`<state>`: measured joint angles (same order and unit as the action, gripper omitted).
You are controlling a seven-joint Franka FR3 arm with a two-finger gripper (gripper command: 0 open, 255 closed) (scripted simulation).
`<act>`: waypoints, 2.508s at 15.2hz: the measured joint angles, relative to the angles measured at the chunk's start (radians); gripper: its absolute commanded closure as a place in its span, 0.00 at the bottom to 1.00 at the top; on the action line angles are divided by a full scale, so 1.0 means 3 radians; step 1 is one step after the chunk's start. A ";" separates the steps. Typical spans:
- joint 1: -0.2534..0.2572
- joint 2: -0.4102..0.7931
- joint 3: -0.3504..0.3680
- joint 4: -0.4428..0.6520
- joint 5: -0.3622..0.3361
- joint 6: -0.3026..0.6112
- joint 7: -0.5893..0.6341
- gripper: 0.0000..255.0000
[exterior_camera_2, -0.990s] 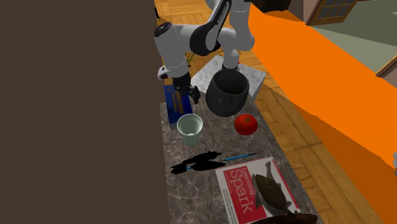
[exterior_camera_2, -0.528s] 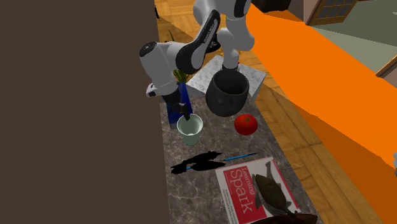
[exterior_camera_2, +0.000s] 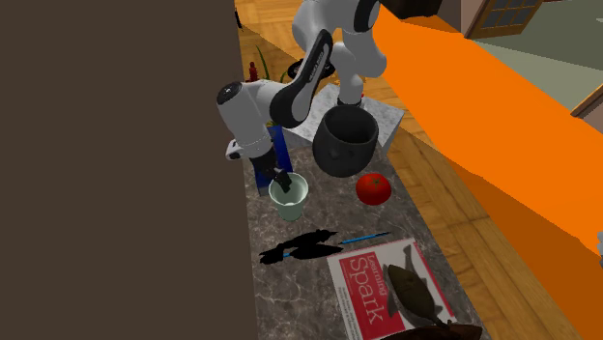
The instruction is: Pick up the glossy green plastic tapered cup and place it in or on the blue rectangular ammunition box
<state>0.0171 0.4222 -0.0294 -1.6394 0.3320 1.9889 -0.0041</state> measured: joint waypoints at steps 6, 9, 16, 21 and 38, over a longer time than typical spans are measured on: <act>0.0006 0.0010 0.0004 -0.0014 0.0003 0.0028 0.0000 0.00; 0.0006 0.0010 0.0004 -0.0014 0.0003 0.0028 0.0000 1.00; 0.0006 0.0011 0.0003 -0.0014 0.0003 0.0028 0.0001 1.00; 0.0005 -0.0037 -0.0001 0.0045 -0.0013 -0.0077 0.0033 1.00; -0.0012 -0.0197 -0.0017 0.0564 -0.0079 -0.0730 0.0223 1.00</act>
<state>0.0135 0.3632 -0.0344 -1.4702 0.3082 1.7698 0.0627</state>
